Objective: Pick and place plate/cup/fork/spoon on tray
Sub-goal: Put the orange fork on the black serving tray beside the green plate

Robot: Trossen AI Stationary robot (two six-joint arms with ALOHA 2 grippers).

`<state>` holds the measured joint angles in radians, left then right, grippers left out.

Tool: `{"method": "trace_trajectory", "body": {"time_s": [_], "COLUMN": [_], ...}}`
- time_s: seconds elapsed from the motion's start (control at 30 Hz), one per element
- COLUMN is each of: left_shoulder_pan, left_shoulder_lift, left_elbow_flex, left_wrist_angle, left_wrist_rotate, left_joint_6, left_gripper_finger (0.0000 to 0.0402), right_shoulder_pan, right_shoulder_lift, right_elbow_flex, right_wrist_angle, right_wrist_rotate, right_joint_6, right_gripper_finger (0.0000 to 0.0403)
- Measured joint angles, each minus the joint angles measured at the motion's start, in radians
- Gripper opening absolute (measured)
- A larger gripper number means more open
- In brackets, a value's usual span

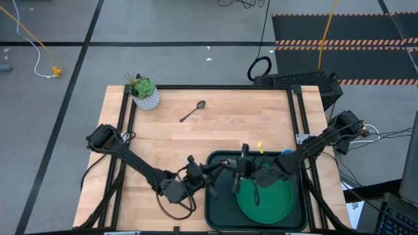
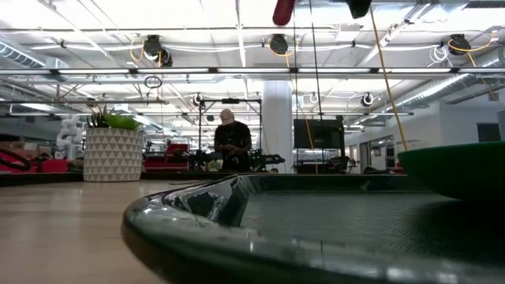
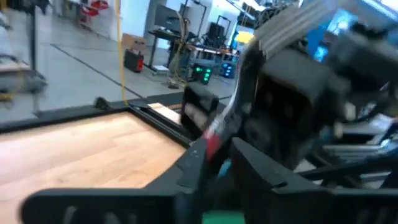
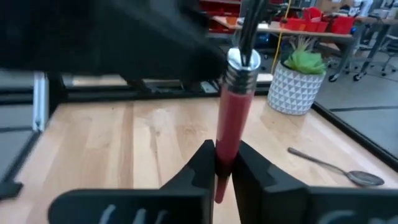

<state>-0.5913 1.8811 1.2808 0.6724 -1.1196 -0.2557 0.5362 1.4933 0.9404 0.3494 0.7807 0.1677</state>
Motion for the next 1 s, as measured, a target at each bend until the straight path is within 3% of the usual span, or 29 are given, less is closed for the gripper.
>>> {"method": "trace_trajectory", "body": {"time_s": [0.1,0.17,0.33,0.43,0.57,0.8,1.0], "left_shoulder_pan": [-0.05,-0.089,-0.153,-0.169,-0.172,-0.172,-0.172], "left_shoulder_lift": [-0.025,-0.042,-0.051,-0.053,-0.051,-0.041,-0.041], "left_elbow_flex": [0.0,0.0,0.0,0.0,0.0,0.0,-0.001], "left_wrist_angle": [0.004,0.004,-0.016,-0.044,-0.212,-0.486,-0.525], "left_wrist_rotate": [-0.083,-0.142,-0.159,-0.068,0.119,0.176,0.275], "left_joint_6": [0.086,0.16,0.173,0.106,-0.067,-0.359,-0.382], "left_gripper_finger": [0.012,0.0146,0.0196,0.0223,0.0258,0.0285,0.0269], "right_shoulder_pan": [0.017,0.022,0.031,0.039,0.042,0.034,0.025], "right_shoulder_lift": [-0.047,-0.077,-0.11,-0.107,-0.08,0.038,0.076], "right_elbow_flex": [0.001,0.001,0.001,0.001,0.001,0.001,0.001], "right_wrist_angle": [-0.039,-0.071,-0.121,-0.115,-0.068,0.131,0.17], "right_wrist_rotate": [-0.01,-0.072,-0.244,-0.288,-0.351,-0.506,-0.515], "right_joint_6": [0.008,0.051,0.207,0.263,0.288,0.3,0.3], "right_gripper_finger": [0.0014,0.0014,0.0014,0.0019,0.0021,0.0019,0.0019]}}
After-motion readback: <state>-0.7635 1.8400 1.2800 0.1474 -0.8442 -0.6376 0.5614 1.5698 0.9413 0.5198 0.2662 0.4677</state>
